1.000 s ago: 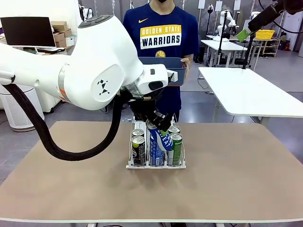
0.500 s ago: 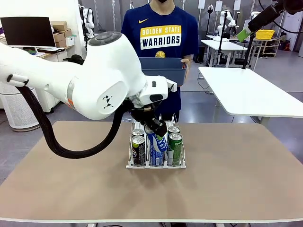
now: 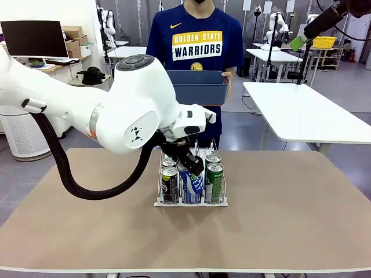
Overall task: Fill the beverage cans into the dispenser.
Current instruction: Place the picked Ionic drink in the line of the Automatic Can Dispenser with the same cans.
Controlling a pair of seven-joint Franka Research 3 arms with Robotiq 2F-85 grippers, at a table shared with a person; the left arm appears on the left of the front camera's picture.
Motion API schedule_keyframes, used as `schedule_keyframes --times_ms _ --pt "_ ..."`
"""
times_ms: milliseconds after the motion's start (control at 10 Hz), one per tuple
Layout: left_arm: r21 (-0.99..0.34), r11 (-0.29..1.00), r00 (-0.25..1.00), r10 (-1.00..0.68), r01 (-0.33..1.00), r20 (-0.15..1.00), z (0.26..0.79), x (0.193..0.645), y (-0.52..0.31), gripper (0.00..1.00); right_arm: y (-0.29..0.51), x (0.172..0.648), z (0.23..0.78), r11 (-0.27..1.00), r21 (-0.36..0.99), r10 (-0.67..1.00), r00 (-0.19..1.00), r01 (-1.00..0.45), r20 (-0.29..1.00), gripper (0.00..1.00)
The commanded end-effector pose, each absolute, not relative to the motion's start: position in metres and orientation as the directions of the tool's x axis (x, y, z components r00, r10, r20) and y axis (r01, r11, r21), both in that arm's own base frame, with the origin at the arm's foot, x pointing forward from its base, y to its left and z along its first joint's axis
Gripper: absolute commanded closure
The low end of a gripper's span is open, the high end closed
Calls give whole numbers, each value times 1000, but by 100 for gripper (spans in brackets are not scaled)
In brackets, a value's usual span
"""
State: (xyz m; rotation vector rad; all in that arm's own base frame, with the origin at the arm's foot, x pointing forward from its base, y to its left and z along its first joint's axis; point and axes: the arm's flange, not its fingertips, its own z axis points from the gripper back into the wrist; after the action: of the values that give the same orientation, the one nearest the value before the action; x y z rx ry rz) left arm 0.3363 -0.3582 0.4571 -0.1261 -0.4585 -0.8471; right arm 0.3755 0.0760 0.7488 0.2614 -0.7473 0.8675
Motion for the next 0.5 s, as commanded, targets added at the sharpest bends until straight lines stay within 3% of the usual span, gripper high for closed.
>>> schedule_keyframes --times_ms 0,400 --pt "108 688 577 -675 718 460 455 349 -358 43 76 375 748 636 -83 594 418 -767 687 0" --pt "104 714 600 -650 693 467 445 373 -357 43 76 375 748 636 -83 594 418 -767 687 0"
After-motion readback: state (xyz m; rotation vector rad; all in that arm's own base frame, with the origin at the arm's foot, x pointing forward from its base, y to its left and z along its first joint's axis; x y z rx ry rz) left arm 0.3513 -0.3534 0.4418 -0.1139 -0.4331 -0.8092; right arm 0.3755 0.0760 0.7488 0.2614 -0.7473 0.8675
